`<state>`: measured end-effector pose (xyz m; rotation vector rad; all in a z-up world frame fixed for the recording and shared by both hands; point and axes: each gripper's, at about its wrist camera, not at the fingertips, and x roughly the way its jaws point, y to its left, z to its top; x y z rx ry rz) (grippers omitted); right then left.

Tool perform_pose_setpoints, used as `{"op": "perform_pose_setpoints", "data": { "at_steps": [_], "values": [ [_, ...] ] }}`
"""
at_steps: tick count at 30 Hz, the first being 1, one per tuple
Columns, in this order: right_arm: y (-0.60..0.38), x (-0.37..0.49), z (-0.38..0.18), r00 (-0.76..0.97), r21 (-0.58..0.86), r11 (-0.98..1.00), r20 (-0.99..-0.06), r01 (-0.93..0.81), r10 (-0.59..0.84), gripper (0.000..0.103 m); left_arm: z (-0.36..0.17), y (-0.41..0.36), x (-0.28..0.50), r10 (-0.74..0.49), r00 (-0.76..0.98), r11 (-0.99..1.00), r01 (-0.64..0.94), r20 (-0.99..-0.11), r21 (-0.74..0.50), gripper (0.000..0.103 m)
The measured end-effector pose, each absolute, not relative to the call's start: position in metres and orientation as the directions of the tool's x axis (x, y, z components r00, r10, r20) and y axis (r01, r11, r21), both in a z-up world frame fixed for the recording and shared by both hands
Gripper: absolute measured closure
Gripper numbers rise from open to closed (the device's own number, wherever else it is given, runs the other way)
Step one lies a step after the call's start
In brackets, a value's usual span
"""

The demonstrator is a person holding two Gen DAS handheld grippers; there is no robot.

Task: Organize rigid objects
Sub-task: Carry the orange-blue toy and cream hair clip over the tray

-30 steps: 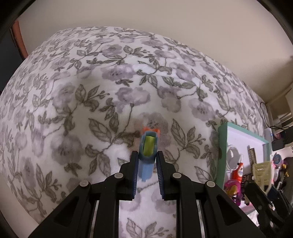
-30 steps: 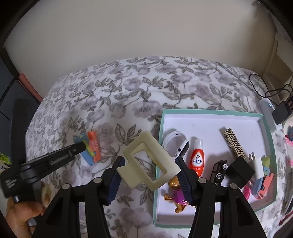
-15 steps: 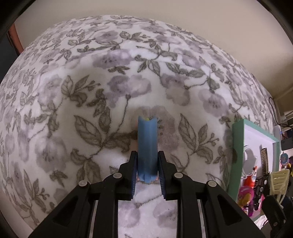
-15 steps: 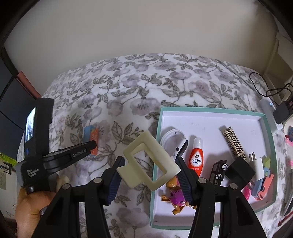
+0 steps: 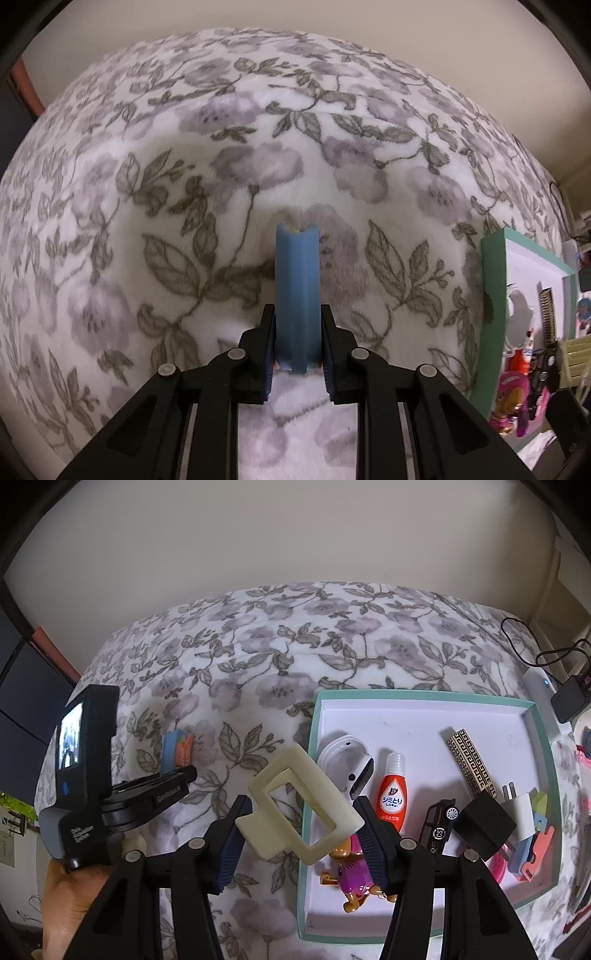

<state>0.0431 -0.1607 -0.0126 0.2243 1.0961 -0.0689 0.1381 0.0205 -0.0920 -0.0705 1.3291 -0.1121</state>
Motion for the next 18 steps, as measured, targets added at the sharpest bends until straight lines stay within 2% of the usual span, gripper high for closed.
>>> {"op": "perform_pose_setpoints", "data": {
  "at_steps": [5, 18],
  "values": [
    [-0.163, 0.040, -0.011, 0.458, 0.154, 0.972, -0.887, 0.176, 0.058, 0.044, -0.082, 0.024, 0.129, -0.167, 0.233, 0.986, 0.025, -0.958, -0.166, 0.081],
    [-0.195, 0.015, -0.020, 0.397, 0.171, 0.942, -0.917, 0.287, 0.045, 0.043, -0.038, -0.026, 0.096, -0.239, 0.295, 0.967, 0.155, -0.925, -0.200, 0.080]
  ]
}}
